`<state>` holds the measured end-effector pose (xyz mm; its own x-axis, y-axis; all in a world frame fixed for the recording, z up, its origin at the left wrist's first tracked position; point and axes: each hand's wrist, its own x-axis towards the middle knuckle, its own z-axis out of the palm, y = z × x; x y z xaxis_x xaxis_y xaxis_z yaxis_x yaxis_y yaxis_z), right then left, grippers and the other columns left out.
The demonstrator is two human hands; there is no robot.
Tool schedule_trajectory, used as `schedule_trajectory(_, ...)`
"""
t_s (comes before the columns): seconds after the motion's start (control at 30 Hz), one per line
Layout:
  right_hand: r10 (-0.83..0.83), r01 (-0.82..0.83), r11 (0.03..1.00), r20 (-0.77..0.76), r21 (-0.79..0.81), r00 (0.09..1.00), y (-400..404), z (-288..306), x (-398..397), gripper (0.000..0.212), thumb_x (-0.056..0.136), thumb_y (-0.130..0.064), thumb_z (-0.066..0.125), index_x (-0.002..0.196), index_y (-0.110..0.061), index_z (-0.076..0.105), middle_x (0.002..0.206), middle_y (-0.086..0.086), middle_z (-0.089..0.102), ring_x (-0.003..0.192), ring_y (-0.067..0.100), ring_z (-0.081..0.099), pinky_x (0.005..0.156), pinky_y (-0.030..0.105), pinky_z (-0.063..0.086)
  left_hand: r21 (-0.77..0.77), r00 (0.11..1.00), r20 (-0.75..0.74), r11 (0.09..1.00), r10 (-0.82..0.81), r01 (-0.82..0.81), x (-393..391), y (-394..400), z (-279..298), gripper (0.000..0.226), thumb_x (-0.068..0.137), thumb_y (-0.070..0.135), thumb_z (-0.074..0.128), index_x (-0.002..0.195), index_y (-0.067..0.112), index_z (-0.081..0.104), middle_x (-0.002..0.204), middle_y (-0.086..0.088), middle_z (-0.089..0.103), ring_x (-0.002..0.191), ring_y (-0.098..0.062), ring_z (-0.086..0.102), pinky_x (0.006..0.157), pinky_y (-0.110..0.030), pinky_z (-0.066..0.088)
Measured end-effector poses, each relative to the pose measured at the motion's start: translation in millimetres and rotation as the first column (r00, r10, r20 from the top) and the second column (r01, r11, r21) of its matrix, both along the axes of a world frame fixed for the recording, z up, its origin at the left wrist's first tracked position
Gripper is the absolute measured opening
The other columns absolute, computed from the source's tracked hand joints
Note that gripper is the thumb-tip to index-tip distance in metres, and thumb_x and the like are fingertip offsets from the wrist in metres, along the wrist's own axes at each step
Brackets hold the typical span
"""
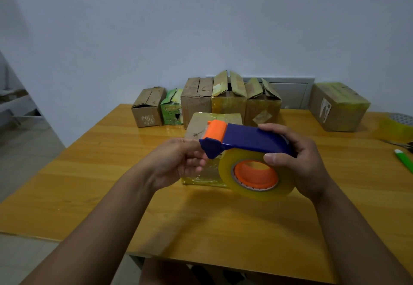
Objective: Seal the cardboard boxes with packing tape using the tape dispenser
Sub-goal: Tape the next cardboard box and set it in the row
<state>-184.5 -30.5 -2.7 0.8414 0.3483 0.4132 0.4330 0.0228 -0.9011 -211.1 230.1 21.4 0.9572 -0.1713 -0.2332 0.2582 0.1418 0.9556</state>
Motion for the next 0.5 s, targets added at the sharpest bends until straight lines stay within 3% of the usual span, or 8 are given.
schedule_trajectory(0.1, 0.005, -0.003, 0.997, 0.029, -0.079, 1.0, 0, 3, -1, 0.057, 0.06, -0.045, 0.074, 0.116, -0.043, 0.065, 0.117, -0.021, 0.061, 0.105, 0.011, 0.06, 0.07, 0.022, 0.053, 0.133, 0.997, 0.058, 0.989, 0.05, -0.058, 3, 5, 6, 0.018, 0.093, 0.002, 0.051, 0.086, 0.003, 0.067, 0.066, -0.008, 0.061, 0.057, -0.011, 0.054, 0.051, -0.019, 0.05)
schedule_trajectory(0.23, 0.025, -0.016, 0.99, 0.061, -0.141, 0.998, -4, 8, -2, 0.058, 0.062, -0.046, 0.074, 0.119, -0.04, 0.063, 0.115, -0.027, 0.058, 0.105, 0.004, 0.059, 0.07, 0.018, 0.053, 0.301, 0.99, 0.124, 0.948, 0.065, -0.1, 6, 9, 18, 0.013, 0.093, 0.004, 0.055, 0.086, 0.003, 0.066, 0.065, -0.005, 0.062, 0.055, -0.009, 0.052, 0.052, -0.021, 0.044)
schedule_trajectory(0.37, 0.031, -0.02, 0.977, 0.052, -0.211, 0.998, -19, 15, -1, 0.056, 0.06, -0.053, 0.072, 0.115, -0.053, 0.061, 0.114, -0.033, 0.057, 0.103, -0.001, 0.058, 0.071, 0.017, 0.052, 0.364, 0.974, 0.167, 0.909, 0.151, -0.203, 10, 28, 27, 0.012, 0.093, 0.009, 0.058, 0.09, 0.001, 0.066, 0.064, -0.003, 0.06, 0.057, -0.012, 0.049, 0.053, -0.023, 0.043)
schedule_trajectory(0.5, 0.03, -0.023, 0.944, 0.015, -0.33, 0.999, -29, 19, 4, 0.059, 0.057, -0.063, 0.07, 0.115, -0.061, 0.058, 0.118, -0.027, 0.056, 0.101, -0.003, 0.057, 0.071, 0.017, 0.052, 0.417, 0.973, 0.152, 0.881, 0.176, -0.224, 10, 35, 18, 0.013, 0.094, 0.01, 0.058, 0.09, 0.001, 0.066, 0.064, -0.002, 0.06, 0.058, -0.012, 0.05, 0.051, -0.022, 0.044)
